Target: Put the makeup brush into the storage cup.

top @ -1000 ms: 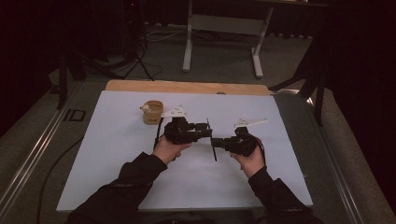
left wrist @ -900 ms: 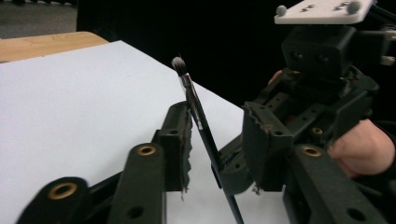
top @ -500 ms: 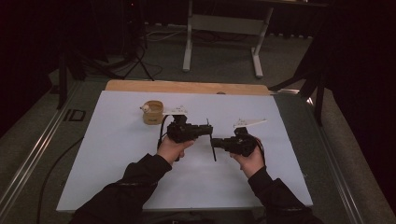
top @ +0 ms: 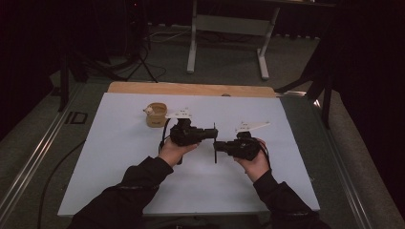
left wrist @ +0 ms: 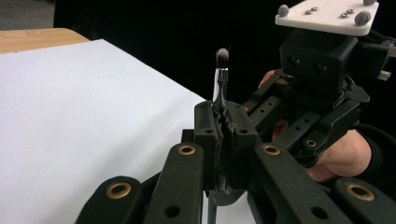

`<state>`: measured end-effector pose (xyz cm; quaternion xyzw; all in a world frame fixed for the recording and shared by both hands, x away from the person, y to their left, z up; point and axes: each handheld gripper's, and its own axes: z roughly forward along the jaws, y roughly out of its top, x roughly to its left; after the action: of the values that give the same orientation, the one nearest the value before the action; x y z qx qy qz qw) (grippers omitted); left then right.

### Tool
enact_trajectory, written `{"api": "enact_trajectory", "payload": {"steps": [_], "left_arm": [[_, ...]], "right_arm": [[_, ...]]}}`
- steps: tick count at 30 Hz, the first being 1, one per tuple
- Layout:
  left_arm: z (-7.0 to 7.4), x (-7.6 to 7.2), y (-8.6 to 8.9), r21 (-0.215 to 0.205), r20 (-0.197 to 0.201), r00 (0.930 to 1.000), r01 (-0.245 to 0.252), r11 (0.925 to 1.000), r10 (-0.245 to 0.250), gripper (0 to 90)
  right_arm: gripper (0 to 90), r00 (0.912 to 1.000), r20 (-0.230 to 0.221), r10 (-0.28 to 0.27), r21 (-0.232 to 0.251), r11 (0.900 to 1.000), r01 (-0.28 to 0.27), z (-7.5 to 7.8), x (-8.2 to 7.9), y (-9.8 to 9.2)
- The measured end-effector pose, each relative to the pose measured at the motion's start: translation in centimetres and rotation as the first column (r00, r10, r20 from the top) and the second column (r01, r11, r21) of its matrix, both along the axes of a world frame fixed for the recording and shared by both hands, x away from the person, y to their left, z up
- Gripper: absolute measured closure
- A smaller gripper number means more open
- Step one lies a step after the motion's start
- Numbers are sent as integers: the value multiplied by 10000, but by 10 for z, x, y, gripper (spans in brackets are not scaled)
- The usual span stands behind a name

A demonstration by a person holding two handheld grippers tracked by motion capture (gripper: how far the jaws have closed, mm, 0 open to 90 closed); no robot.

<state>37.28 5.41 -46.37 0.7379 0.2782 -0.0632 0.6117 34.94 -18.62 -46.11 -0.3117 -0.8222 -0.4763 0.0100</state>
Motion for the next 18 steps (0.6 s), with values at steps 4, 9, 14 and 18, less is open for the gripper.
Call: {"api": "enact_trajectory", "payload": {"steps": [4, 9, 14, 18], "left_arm": [[4, -2, 1, 62, 278, 9996, 60, 10000, -62, 867], [11, -3, 3, 158, 598, 9982, 99, 9998, -109, 867], [18, -4, 7, 175, 860, 9963, -31, 9998, 15, 867], [24, -3, 13, 112, 1082, 9940, -191, 9998, 178, 867]], "right_arm": [[845, 9999, 148, 50, 8, 10000, -51, 2, 0, 1], [713, 9997, 218, -127, 108, 9999, 125, 6, 0, -1], [561, 9992, 252, -309, 265, 9992, 303, 8, -1, -3], [444, 9977, 502, -462, 173, 9988, 454, 8, -4, -5]]}}
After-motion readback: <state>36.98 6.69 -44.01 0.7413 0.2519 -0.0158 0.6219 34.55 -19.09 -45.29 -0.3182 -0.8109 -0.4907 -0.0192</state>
